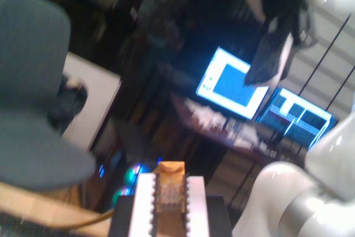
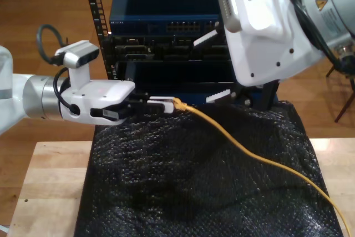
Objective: Grab the cable and plug it in
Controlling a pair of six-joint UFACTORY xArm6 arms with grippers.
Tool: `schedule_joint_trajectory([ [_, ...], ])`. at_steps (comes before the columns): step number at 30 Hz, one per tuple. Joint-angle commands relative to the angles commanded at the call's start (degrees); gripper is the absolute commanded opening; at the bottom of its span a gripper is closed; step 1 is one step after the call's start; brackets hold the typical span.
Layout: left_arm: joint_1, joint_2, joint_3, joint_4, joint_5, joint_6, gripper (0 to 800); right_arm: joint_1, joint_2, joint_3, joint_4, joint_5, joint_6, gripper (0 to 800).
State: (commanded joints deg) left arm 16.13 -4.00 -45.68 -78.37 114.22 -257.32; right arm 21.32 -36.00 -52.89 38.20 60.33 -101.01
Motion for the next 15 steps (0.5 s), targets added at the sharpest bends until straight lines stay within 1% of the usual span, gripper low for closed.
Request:
schedule_joint_trajectory([
  [2, 0.1, 0.6, -0.1, -0.6, 1.1, 0.0, 0, 1.1, -0.2, -0.1, 0.1, -0.4, 0.1, 779],
  [5, 0.2, 1.8, -0.1, -0.7, 2.3, 0.0, 0, 2.5, -0.2, 0.1, 0.1, -1.4, -0.1, 787],
  [10, 0.4, 2.2, -0.1, -1.2, 4.0, 0.0, 0, 4.5, -0.4, 1.8, 0.0, -5.1, -0.9, 789],
  [15, 0.8, 3.4, -0.1, -3.5, 7.1, 0.0, 0, 8.6, -1.1, 3.6, -0.1, -9.4, -3.3, 788],
])
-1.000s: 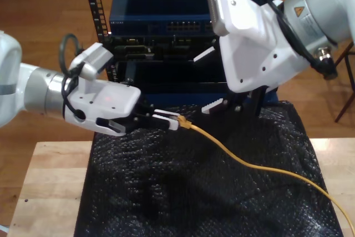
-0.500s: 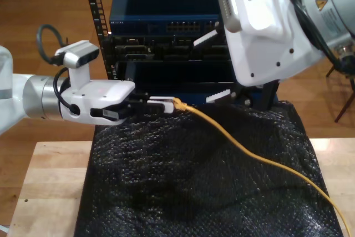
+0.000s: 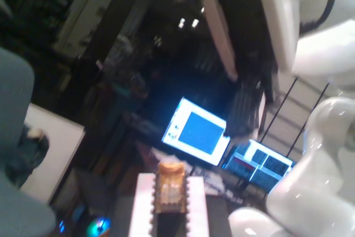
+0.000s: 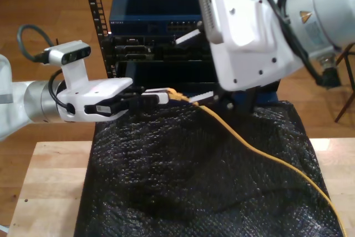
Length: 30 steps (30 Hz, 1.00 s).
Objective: Grab the cable and plug it in
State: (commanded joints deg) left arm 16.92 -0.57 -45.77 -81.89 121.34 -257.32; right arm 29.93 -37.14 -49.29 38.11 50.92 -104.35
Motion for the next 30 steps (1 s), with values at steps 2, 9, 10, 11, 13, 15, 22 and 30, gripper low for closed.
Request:
schedule_joint_trajectory([
  [2, 0.6, 0.3, -0.1, -0.2, 0.7, -0.2, 0, 1.1, -0.1, 0.1, 0.0, -0.6, -0.3, 787],
  [9, 0.9, 1.0, -0.7, -1.7, 4.5, -2.2, 0, 1.9, -1.6, 0.5, 0.0, -0.7, -0.4, 788],
  [10, 0.9, 1.1, -0.7, -1.8, 4.8, -2.5, 0, 1.9, -1.8, 0.8, 0.0, -0.8, -0.4, 788],
  [11, 1.0, 1.3, -0.7, -2.0, 5.3, -2.6, 0, 1.9, -1.8, 1.1, 0.0, -0.8, -0.4, 788],
  [13, 1.1, 1.6, -0.7, -2.2, 6.2, -2.8, 0, 1.9, -2.0, 2.0, 0.1, -0.8, -0.4, 788],
  [15, 1.1, 1.8, -0.7, -2.3, 7.5, -2.8, 0, 2.0, -2.6, 2.9, 0.1, -1.5, -0.4, 788],
  [22, 1.1, 2.6, -0.8, -2.7, 9.7, -3.8, 0, 5.5, -4.0, 5.4, 0.0, -8.6, -1.1, 780],
  [30, 1.0, 3.1, -0.9, -2.7, 12.0, -4.4, 0, 6.2, -4.0, 5.9, 0.1, -10.3, -2.3, 771],
])
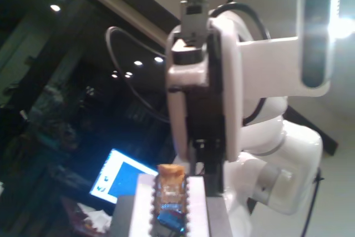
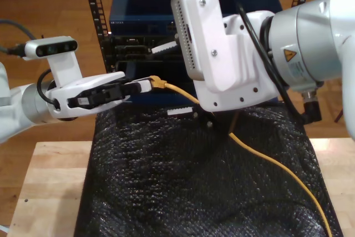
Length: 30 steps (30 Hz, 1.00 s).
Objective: Grab the cable and plug it in
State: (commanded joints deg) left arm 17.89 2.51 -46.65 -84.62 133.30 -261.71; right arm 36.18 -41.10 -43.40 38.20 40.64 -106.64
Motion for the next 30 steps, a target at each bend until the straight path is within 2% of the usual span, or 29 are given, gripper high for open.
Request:
schedule_joint_trajectory([
  [3, 0.0, 0.1, 0.0, 0.0, 0.5, -0.9, 0, 0.0, -0.1, 0.5, 0.0, -1.7, 0.0, 739],
  [7, 0.0, 0.3, 0.0, 0.0, 0.7, -3.3, 0, 0.5, -0.1, 0.7, 0.0, -2.2, 0.1, 638],
  [22, 0.0, 1.4, 0.1, 0.0, 1.1, -8.3, 0, 1.3, 0.0, 0.8, 0.0, -2.2, 0.2, 588],
  [30, 0.0, 1.8, 0.1, 0.1, 2.1, -8.4, 0, 1.5, 0.2, 0.8, 0.4, -2.3, 0.3, 438],
])
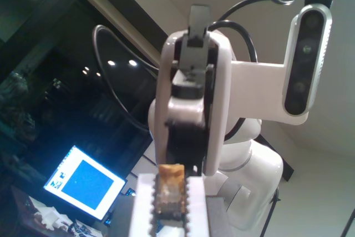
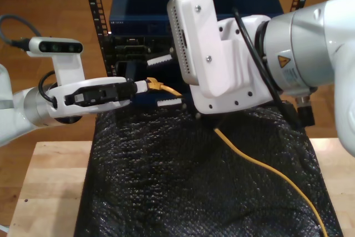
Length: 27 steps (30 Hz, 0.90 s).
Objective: Grab the cable and plug it in
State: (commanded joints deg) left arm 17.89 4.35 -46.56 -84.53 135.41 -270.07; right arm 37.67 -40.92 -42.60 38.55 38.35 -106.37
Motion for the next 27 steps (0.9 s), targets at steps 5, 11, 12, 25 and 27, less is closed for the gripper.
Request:
schedule_joint_trajectory([
  [5, 0.0, 0.2, 0.0, 0.0, 0.5, 0.0, 1, 0.0, 0.1, 0.0, 1.1, 0.0, 0.0, 352],
  [11, -0.1, 0.3, 0.0, -0.1, 0.6, 0.0, 1, 0.0, 0.1, 0.3, 1.2, -0.1, 0.0, 307],
  [12, -0.1, 0.3, 0.0, -0.1, 0.7, 0.0, 1, 0.0, 0.2, 0.3, 1.3, -0.2, 0.0, 303],
  [25, -0.1, 0.8, 0.0, -0.1, 1.4, 0.0, 2, 0.1, 0.2, 0.7, 1.3, -1.2, 0.0, 224],
  [27, -0.2, 0.8, 0.0, -0.1, 1.4, 0.0, 2, 0.1, 0.2, 0.7, 1.3, -1.2, 0.1, 224],
])
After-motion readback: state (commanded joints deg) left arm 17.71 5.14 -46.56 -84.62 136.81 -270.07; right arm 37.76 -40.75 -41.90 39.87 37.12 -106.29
